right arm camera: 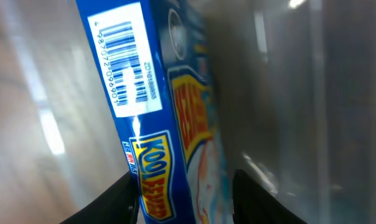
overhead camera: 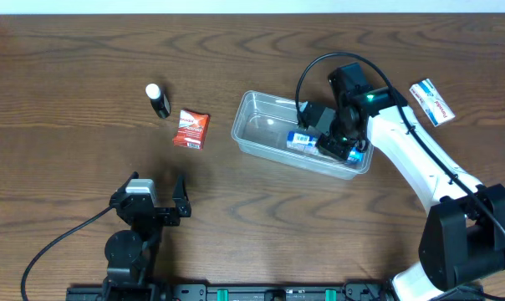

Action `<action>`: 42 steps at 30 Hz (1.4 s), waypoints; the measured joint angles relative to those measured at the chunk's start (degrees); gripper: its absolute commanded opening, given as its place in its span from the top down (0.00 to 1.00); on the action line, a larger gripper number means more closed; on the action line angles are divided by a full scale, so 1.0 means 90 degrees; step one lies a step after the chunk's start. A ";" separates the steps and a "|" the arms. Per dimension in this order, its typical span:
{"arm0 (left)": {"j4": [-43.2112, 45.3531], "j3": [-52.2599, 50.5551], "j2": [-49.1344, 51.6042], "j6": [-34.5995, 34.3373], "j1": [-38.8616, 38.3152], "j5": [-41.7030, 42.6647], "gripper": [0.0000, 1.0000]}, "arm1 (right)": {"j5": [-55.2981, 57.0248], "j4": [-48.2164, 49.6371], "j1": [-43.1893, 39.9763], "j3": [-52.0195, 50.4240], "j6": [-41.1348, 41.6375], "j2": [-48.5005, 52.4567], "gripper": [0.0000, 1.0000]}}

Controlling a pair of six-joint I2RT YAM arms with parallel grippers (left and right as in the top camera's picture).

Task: Pack container

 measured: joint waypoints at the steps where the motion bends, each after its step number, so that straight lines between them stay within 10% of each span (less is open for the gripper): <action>1: 0.0000 0.0000 0.0000 0.0000 0.0000 0.0000 0.02 | 0.0138 0.0075 0.0000 0.0000 0.0032 0.0000 0.57; 17: 0.0000 0.0000 0.0000 0.0000 0.0000 0.0000 0.02 | 0.0561 0.0151 0.0000 0.0000 0.0257 0.0000 0.85; 42: 0.0000 0.0000 0.0000 0.0000 0.0000 0.0000 0.02 | 0.1404 0.0782 0.0002 0.0124 -0.0549 0.0000 0.90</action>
